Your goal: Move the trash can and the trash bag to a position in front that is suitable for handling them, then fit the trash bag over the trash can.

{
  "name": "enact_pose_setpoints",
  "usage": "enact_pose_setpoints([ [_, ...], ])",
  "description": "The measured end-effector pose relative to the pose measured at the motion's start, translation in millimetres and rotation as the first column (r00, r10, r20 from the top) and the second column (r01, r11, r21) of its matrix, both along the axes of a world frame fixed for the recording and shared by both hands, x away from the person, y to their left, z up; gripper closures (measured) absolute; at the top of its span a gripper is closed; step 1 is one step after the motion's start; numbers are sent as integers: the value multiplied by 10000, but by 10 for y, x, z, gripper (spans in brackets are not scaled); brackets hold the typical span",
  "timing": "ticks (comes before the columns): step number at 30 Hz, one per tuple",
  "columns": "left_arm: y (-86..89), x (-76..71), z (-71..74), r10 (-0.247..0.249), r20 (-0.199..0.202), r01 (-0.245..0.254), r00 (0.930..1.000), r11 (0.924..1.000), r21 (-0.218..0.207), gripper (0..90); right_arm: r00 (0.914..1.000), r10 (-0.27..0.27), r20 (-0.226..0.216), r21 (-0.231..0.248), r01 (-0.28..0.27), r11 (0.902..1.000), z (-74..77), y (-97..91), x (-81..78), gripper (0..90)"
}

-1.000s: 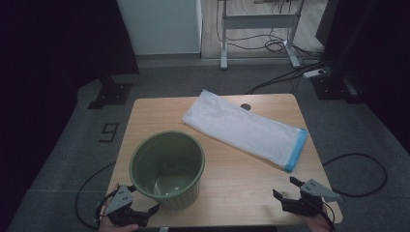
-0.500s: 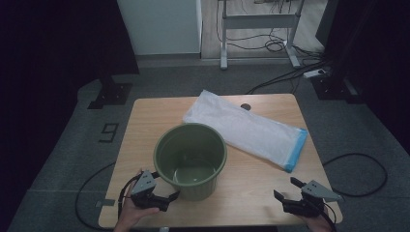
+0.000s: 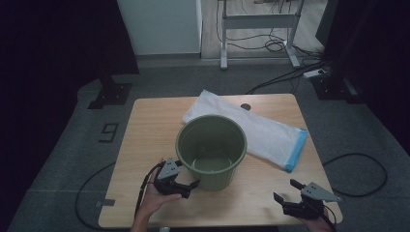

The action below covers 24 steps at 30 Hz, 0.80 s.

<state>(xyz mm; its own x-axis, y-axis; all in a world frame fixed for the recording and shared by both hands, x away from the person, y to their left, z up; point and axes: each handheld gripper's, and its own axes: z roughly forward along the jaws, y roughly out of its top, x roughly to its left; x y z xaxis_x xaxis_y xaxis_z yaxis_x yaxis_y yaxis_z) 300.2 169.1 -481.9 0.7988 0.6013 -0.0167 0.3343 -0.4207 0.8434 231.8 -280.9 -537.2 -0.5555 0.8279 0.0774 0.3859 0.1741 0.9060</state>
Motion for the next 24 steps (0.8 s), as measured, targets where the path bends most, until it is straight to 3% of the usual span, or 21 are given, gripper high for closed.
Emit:
enact_pose_setpoints([
  [5,-21,11,-6,105,-32,-105,9999,9999,-23,55,10000,32,-31,-99,-32,9999,-11,18,2,136],
  [8,22,-52,1,513,204,-520,9985,9982,314,71,10000,-51,-2,-114,51,9999,-9,15,-2,136],
  [11,134,-135,-23,736,187,-739,9971,9971,201,75,9999,-121,29,-87,122,9999,-6,10,0,136],
  [18,402,-324,-157,1190,-25,-1189,9929,9922,388,76,9991,-369,204,-245,374,9990,49,67,32,132],
  [24,577,-431,-247,1520,-138,-1511,9883,9871,521,75,9983,-574,83,-618,578,9964,166,165,314,134],
])
